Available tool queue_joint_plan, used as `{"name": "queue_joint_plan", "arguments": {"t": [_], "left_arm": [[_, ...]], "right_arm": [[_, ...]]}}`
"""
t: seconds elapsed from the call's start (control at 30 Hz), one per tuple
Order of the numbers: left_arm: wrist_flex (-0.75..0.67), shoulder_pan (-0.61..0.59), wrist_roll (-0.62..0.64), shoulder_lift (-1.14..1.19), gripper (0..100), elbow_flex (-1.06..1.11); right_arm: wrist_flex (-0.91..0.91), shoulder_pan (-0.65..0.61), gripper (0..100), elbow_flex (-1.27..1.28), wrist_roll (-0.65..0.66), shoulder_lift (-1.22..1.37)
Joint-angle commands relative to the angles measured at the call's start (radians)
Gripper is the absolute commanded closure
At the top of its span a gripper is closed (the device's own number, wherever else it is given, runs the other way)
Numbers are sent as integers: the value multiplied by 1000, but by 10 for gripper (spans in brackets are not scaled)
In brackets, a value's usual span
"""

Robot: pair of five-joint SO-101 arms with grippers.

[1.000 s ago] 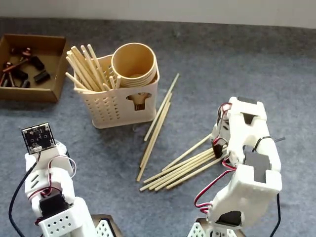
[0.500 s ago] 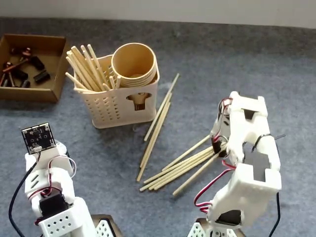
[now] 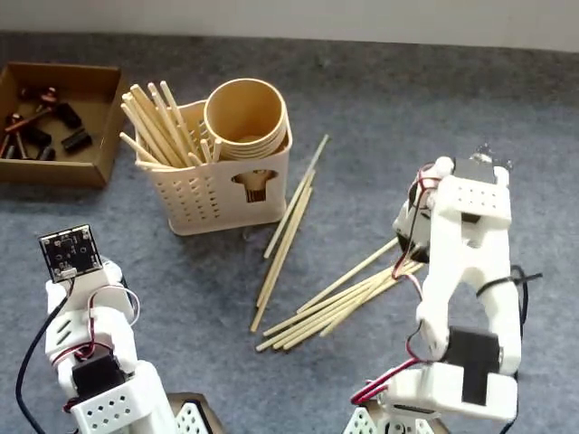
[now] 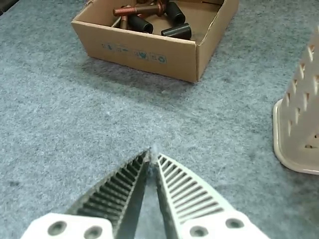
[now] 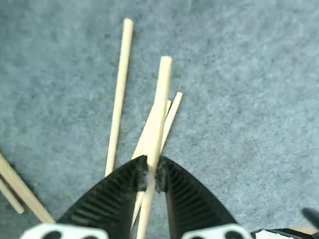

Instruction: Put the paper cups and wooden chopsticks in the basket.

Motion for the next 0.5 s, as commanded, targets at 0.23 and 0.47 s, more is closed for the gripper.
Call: {"name": "queue_joint_plan", "arguments": {"t": [0.23,0.47], "left_arm": [[-23,18,-3,-10,986,-4],[-23,16,-3,-10,986,-4]], "right_arm": [[1,-156,993,-36,-8,-404],[-122,-295,993,-36,-2,-625]]}}
